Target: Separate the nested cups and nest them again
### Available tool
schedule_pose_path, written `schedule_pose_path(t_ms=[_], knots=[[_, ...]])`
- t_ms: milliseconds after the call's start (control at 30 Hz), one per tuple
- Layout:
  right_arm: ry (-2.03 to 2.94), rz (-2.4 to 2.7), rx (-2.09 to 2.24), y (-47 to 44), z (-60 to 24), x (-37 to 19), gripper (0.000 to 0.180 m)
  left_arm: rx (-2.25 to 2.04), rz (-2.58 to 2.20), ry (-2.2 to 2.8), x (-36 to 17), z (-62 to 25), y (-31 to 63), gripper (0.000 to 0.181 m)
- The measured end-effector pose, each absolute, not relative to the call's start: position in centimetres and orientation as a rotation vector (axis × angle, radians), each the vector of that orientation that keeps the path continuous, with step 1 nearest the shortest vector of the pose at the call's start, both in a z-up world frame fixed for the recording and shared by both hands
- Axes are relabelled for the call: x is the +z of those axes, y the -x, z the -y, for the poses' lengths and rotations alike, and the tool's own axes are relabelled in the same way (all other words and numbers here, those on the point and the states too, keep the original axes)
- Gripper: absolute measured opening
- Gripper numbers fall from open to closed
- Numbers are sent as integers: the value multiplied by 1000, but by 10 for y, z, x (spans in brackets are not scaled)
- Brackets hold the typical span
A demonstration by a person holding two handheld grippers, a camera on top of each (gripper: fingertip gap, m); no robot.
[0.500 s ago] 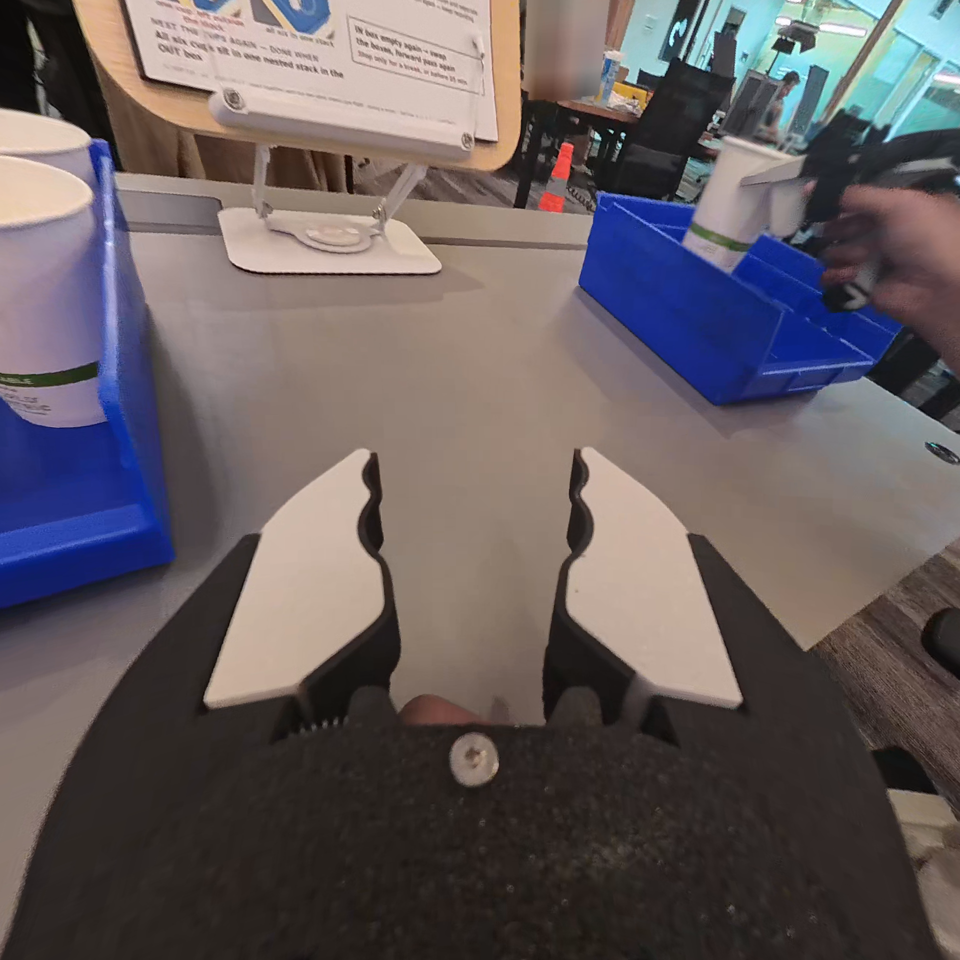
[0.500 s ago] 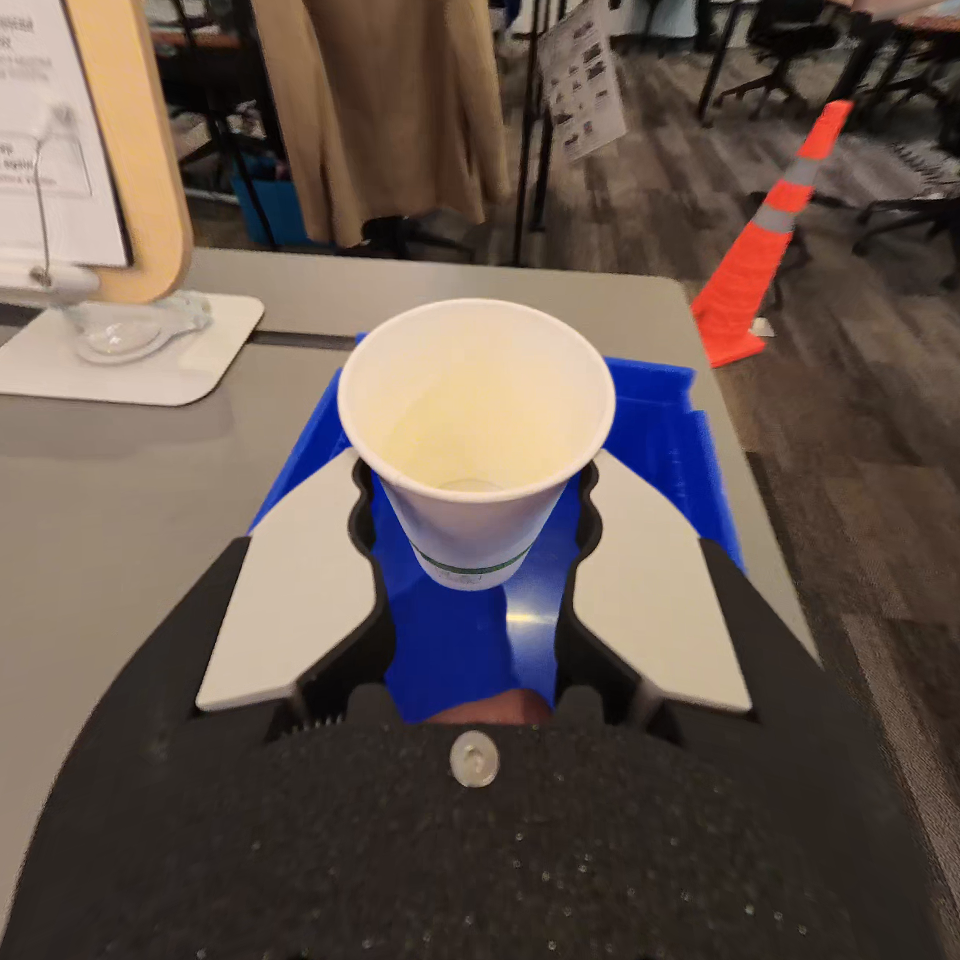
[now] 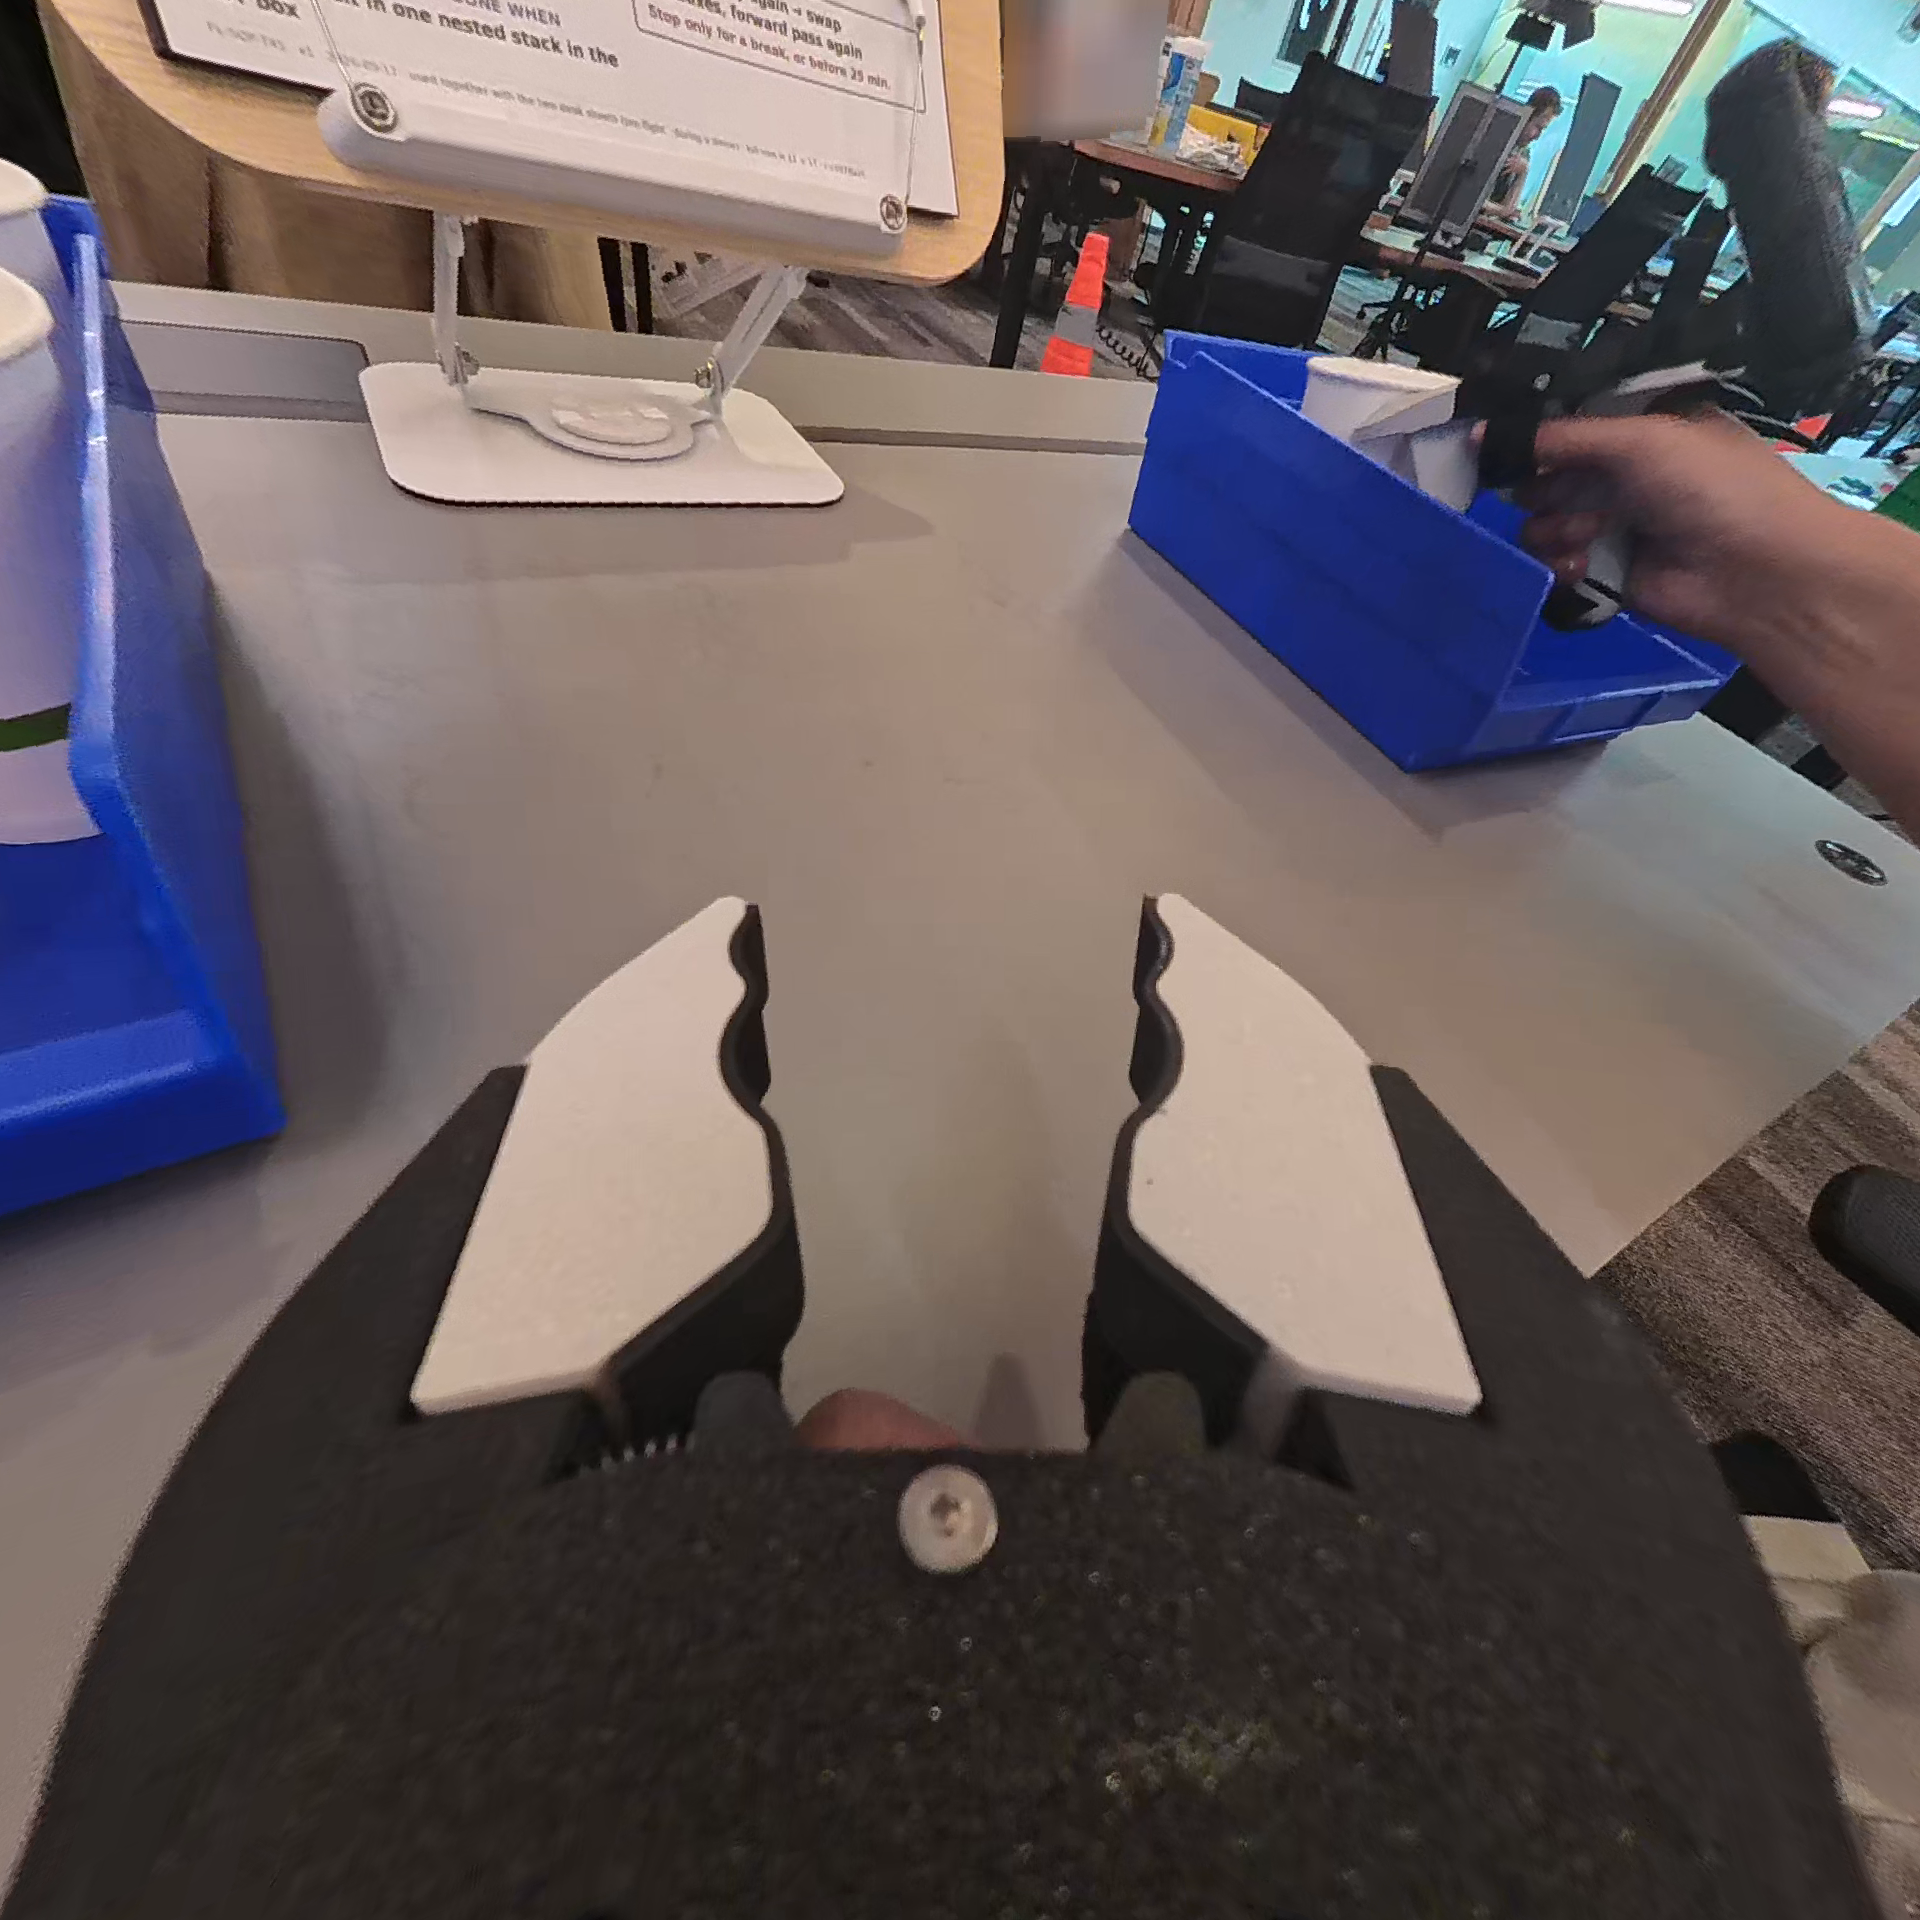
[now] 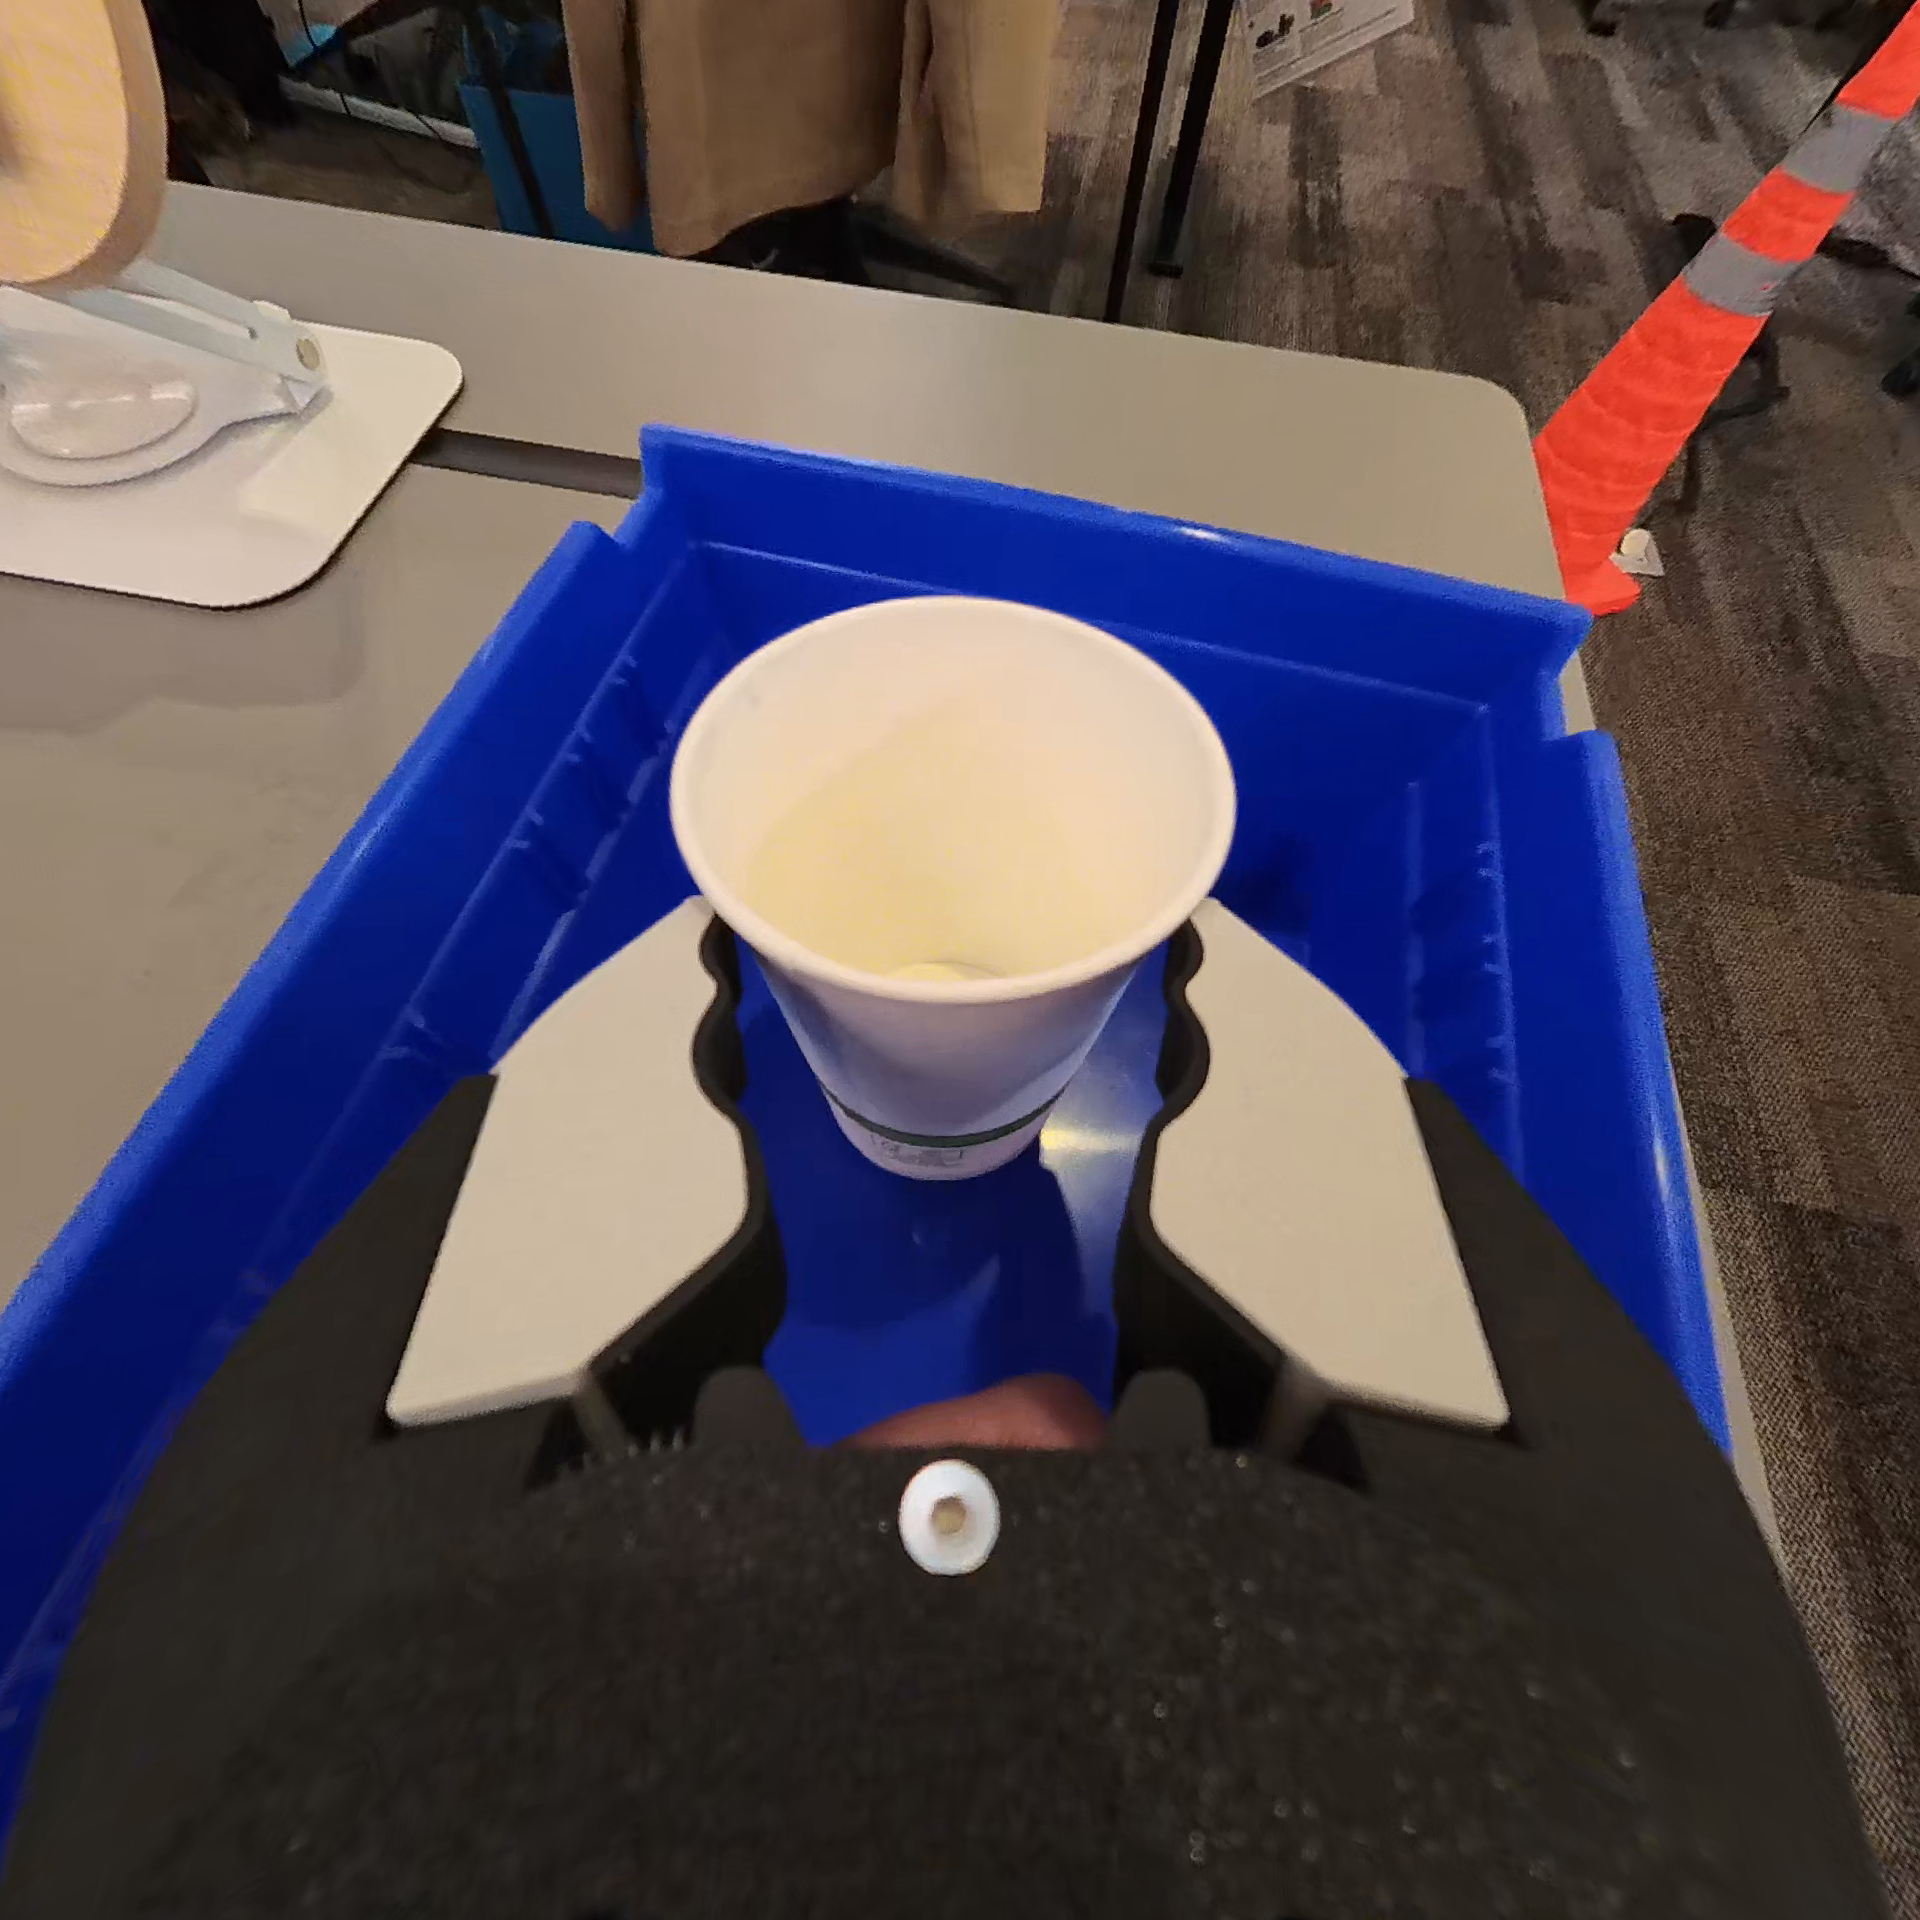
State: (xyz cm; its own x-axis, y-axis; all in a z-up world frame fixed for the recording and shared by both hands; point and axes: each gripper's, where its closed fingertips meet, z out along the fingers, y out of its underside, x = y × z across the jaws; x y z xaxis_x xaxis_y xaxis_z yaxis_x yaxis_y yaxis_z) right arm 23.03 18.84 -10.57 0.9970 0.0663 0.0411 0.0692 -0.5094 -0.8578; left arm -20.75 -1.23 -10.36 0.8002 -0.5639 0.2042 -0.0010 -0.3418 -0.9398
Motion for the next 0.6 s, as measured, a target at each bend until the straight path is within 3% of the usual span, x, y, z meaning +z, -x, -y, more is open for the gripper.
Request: schedule_pose_path(t_ms=[267, 400, 500, 600], knots=[[2190, 153, 4, -226, -170, -119, 87, -622, -437, 1854, -105, 13, 205, 69], [2125, 128, -86, -225, -137, -87, 87, -582, -412, 1864, -104, 13, 215, 71], [1932, 127, 55, -178, -86, -46, 82, -529, -356, 1870, -100, 16, 234, 73], [1794, 157, 390, -94, -25, -41, 75, -403, -241, 1886, -102, 17, 268, 78]])
